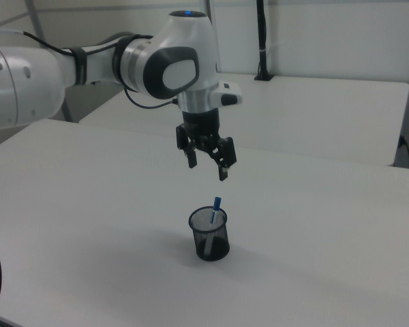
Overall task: Remove the marker
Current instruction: 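Lower the open gripper over the cup and close on the blue-capped marker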
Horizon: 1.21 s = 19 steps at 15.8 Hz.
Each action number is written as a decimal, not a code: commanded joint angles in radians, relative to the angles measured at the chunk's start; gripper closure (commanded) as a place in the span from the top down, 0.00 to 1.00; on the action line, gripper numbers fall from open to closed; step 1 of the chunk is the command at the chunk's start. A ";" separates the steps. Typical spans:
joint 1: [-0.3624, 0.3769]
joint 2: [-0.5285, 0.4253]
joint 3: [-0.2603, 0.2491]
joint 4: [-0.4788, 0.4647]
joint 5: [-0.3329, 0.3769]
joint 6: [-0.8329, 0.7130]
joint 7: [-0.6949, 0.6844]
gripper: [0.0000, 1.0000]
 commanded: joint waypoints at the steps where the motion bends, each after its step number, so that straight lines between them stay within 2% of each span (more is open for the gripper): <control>1: -0.004 0.032 -0.004 0.001 -0.019 0.055 -0.021 1.00; 4: -0.016 0.072 -0.002 0.001 -0.026 0.080 -0.024 0.99; 7: -0.019 0.084 -0.002 0.001 -0.026 0.121 -0.027 0.88; 12: -0.022 0.107 -0.002 0.001 -0.026 0.118 -0.113 0.68; 19: -0.025 0.107 -0.002 -0.004 -0.042 0.063 -0.165 0.66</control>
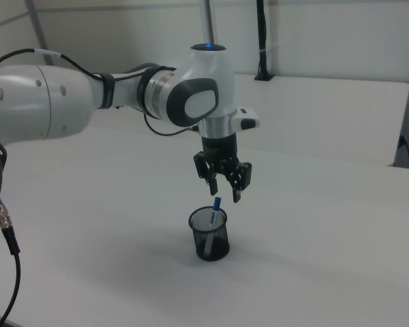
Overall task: Remove the marker
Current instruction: 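Lower the open gripper over the cup and close on the blue-capped marker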
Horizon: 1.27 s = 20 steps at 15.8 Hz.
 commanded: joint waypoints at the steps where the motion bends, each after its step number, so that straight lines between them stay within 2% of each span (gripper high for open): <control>1: 0.006 -0.006 -0.002 -0.007 -0.036 -0.052 -0.042 0.66; 5: 0.012 -0.005 0.001 -0.010 -0.054 -0.099 -0.082 0.64; 9: 0.012 -0.003 0.001 -0.012 -0.056 -0.098 -0.085 0.52; 13: 0.012 0.003 0.001 -0.012 -0.056 -0.092 -0.086 0.52; 18: 0.012 0.006 0.002 -0.012 -0.056 -0.090 -0.086 0.38; 20: 0.012 0.006 0.002 -0.012 -0.056 -0.089 -0.086 0.36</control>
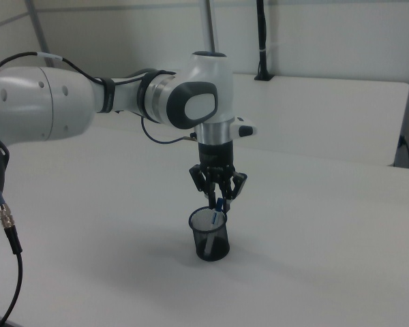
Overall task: Remove the marker
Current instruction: 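Lower the open gripper over the cup and close on the blue-capped marker, then lift the marker straight up out of the pen cup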
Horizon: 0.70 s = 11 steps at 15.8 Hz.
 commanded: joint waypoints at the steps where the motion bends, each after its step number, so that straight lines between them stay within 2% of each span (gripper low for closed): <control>1: 0.007 -0.003 -0.002 -0.004 -0.014 -0.007 -0.019 0.35; 4: 0.007 0.006 -0.002 -0.003 -0.013 -0.002 -0.019 0.33; 11: 0.006 0.005 -0.002 -0.003 -0.003 -0.004 -0.019 0.21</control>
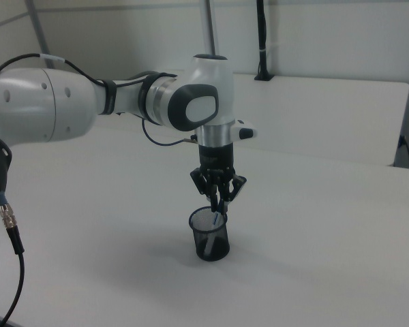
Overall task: Remove the marker
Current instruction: 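Lift the marker straight up out of the pen cup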
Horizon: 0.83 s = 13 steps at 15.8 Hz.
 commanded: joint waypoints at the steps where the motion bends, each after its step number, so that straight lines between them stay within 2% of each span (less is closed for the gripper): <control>1: 0.006 -0.005 -0.002 -0.001 -0.002 -0.004 -0.019 0.20; 8: -0.004 -0.028 -0.001 0.008 0.004 -0.013 -0.016 0.18; 13: -0.017 -0.072 -0.001 0.011 0.043 -0.014 -0.016 0.18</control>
